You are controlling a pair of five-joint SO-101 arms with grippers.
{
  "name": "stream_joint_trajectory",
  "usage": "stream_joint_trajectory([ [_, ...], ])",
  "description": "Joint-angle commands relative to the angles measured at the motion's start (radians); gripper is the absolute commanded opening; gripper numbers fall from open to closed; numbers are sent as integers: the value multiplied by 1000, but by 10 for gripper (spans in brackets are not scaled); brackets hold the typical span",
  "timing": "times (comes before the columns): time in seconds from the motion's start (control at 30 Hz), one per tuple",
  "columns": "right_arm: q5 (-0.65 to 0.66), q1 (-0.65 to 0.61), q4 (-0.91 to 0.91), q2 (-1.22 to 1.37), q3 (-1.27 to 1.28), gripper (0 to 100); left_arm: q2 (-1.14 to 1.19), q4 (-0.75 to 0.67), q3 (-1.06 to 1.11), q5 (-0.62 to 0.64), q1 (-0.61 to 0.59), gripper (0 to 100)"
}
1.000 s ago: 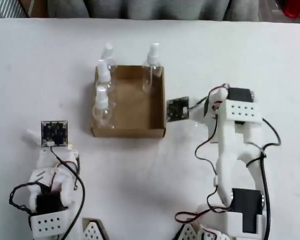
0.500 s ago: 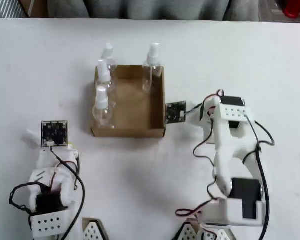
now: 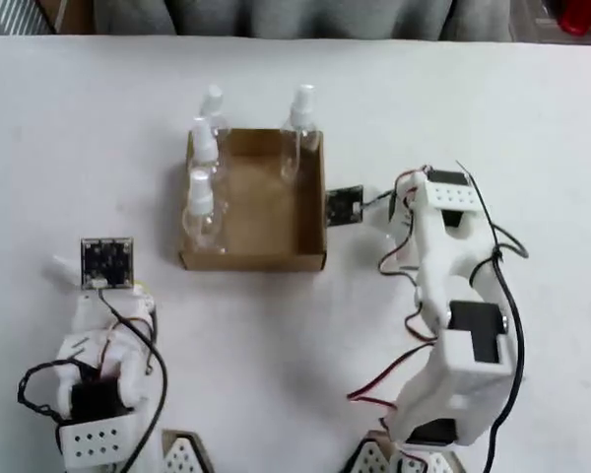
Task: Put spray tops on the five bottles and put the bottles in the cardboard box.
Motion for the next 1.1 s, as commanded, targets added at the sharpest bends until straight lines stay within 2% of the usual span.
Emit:
stream_joint_trajectory([
  [0.0,-11,-8,-8,10,-68,261,-7,-17,-5,-11,-8,20],
  [0.2,-14,-7,-8,28,-106,247,-7,-17,-5,-11,-7,20],
  [0.27,-63,-8,-8,25,-120,191,-7,-17,-5,-11,-7,20],
  [0.4,-216,-27,-8,21,-186,16,-7,-17,-5,-11,-7,20],
  [0.5,-328,-22,39,21,-244,29,-7,-17,-5,-11,-7,20],
  [0.73,-496,5,266,19,-391,18,-7,-17,-5,-11,-8,20],
  [0.9,-598,113,315,-13,-399,17,-7,-17,-5,-11,-8,20],
  [1.07,-623,255,315,-119,-287,17,-7,-17,-5,-11,-8,20],
])
